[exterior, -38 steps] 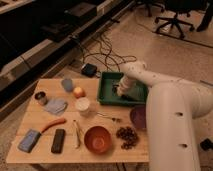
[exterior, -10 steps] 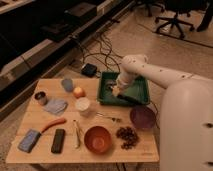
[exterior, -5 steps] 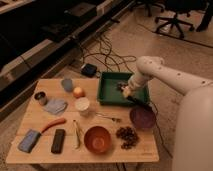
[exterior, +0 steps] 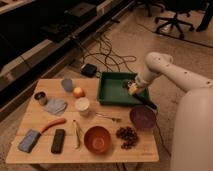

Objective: Wipe tray with brush

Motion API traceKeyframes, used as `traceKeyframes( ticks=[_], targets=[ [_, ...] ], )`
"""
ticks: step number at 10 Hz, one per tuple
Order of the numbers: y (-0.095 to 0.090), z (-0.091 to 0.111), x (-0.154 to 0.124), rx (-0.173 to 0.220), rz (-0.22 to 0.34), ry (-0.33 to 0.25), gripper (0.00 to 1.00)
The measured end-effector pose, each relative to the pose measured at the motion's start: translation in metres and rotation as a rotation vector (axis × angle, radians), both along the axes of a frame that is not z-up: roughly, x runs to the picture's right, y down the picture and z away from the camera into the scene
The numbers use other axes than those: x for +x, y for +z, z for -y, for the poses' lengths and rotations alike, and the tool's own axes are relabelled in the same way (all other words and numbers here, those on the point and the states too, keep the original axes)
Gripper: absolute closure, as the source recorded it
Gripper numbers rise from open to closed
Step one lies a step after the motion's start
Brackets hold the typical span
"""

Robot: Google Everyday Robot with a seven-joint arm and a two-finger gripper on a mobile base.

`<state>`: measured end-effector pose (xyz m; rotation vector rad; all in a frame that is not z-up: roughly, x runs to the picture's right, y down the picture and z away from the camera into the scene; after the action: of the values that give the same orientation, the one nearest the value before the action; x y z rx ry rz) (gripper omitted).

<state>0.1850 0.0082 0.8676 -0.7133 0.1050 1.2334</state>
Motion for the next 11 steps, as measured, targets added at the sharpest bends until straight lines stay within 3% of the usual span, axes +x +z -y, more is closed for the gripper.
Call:
traceKeyframes(
  ticks=[3,6,11],
  targets=[
    [0.020,0.023,0.012,-0.009,-0.032,0.007,1.00],
    [0.035,0.030,0.029,-0.030,-0.071,0.032,1.00],
    [0.054,0.059,-0.016,-0.011,-0.059,-0.002,1.00]
  ],
)
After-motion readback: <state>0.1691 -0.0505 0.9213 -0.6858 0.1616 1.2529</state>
